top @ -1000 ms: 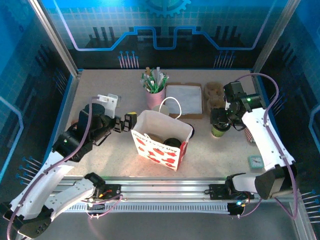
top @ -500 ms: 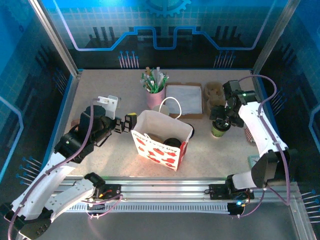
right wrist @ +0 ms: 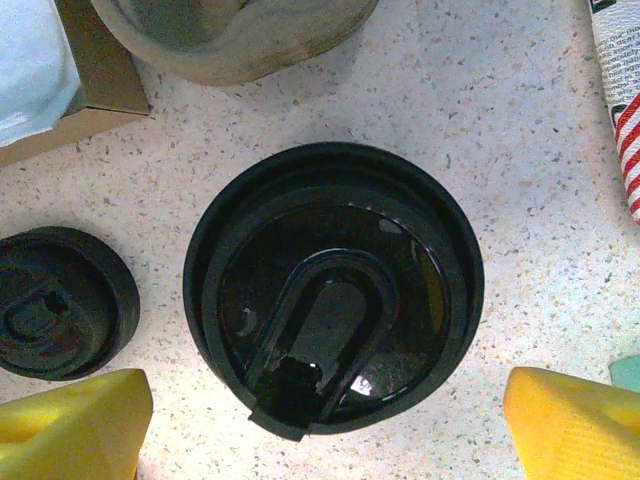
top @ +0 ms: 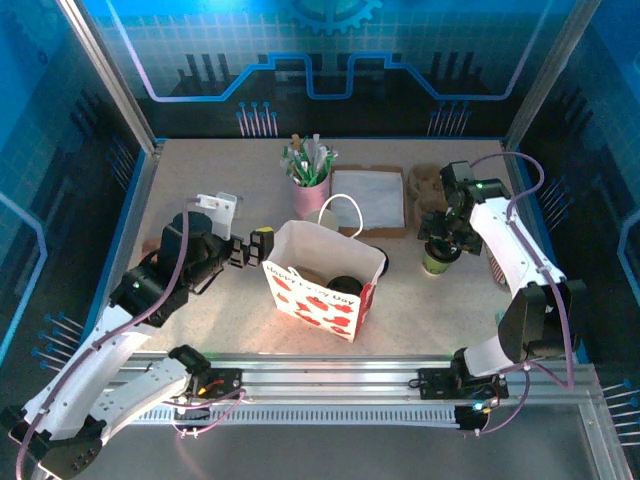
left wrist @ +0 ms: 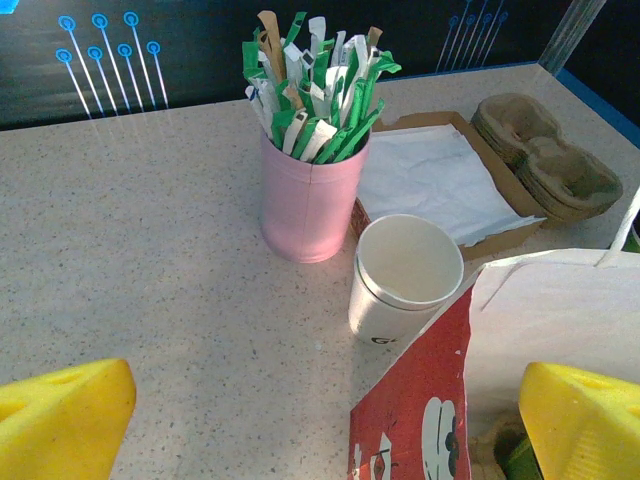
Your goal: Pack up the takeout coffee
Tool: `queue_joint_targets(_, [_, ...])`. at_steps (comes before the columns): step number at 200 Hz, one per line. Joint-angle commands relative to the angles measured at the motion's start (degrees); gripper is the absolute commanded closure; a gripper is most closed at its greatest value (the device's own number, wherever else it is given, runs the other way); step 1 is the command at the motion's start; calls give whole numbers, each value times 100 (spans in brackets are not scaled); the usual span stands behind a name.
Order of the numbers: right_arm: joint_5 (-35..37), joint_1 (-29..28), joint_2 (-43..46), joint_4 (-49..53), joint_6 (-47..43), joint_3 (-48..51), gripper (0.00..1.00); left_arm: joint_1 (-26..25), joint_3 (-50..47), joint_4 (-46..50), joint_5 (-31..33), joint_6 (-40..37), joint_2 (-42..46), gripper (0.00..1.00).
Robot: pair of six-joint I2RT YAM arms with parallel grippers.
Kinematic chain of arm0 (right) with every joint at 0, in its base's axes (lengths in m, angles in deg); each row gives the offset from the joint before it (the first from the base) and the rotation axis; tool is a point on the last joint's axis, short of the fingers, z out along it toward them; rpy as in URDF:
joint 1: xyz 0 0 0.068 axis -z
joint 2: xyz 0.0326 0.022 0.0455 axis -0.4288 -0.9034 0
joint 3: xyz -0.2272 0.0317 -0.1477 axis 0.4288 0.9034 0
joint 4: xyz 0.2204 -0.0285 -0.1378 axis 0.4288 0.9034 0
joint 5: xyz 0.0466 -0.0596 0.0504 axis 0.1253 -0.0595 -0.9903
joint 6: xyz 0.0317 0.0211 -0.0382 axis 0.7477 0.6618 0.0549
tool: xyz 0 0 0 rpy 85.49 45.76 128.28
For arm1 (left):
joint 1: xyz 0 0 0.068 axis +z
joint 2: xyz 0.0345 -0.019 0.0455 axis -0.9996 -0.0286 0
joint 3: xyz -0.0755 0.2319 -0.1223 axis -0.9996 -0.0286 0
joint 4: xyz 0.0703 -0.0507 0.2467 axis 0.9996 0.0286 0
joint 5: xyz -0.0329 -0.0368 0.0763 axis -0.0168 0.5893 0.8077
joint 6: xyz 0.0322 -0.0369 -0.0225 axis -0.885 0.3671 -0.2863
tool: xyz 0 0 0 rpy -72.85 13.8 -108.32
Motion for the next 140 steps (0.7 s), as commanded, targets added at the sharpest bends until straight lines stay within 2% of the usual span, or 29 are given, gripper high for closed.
queue_joint_targets(1, [20,79,-123,-70,126,62,11,49,-65,-160,56,-94,40,1])
queue_joint_targets(140, [-46,163,-281,-268,154,188,13,76,-82,-171,37,-129,23,1])
